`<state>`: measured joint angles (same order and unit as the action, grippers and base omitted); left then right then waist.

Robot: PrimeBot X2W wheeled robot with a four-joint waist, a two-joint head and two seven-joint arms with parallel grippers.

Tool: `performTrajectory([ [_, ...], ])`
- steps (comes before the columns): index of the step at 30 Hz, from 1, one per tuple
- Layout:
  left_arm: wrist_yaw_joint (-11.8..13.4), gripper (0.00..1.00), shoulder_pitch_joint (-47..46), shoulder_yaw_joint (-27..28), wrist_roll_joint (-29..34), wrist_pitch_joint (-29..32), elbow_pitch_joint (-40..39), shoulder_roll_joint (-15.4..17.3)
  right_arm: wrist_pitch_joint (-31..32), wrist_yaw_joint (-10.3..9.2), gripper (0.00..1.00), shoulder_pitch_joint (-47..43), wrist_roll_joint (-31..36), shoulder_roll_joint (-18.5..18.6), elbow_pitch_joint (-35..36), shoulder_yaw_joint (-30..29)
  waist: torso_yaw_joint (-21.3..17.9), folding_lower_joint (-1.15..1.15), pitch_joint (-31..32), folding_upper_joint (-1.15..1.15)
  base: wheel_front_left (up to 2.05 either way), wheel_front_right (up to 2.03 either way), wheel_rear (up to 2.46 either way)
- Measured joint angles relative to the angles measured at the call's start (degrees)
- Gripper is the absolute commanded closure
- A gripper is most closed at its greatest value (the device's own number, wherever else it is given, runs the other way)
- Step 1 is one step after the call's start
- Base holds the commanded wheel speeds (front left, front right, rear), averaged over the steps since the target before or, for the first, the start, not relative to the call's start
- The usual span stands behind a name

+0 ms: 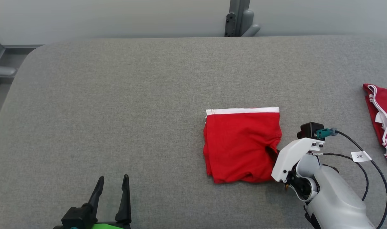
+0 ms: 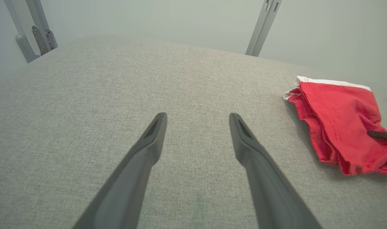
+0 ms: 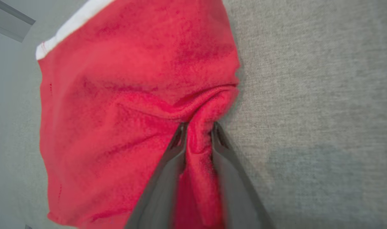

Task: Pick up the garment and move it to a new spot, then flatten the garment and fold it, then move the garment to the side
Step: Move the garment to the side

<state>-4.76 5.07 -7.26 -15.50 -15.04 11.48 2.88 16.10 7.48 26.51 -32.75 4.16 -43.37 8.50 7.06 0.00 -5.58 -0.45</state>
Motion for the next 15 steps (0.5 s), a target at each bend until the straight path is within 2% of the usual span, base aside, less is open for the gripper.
performTrajectory([
  [7, 0.0, 0.00, 0.1, 0.9, -0.2, 0.0, -1.1, 0.0, -1.9, 0.01, 1.00, 1.8, -3.0, 4.5, 2.4, 4.5, -3.8, 0.00, -0.2, 0.00, 0.00, 0.00, 0.00],
  [15, 0.0, 0.00, -0.7, 0.4, -0.4, 0.0, -2.2, 0.0, -1.4, 0.01, 1.00, 4.5, -3.1, 9.8, 6.1, 6.4, -11.2, 0.00, -1.4, 0.00, 0.00, 0.00, 0.00],
])
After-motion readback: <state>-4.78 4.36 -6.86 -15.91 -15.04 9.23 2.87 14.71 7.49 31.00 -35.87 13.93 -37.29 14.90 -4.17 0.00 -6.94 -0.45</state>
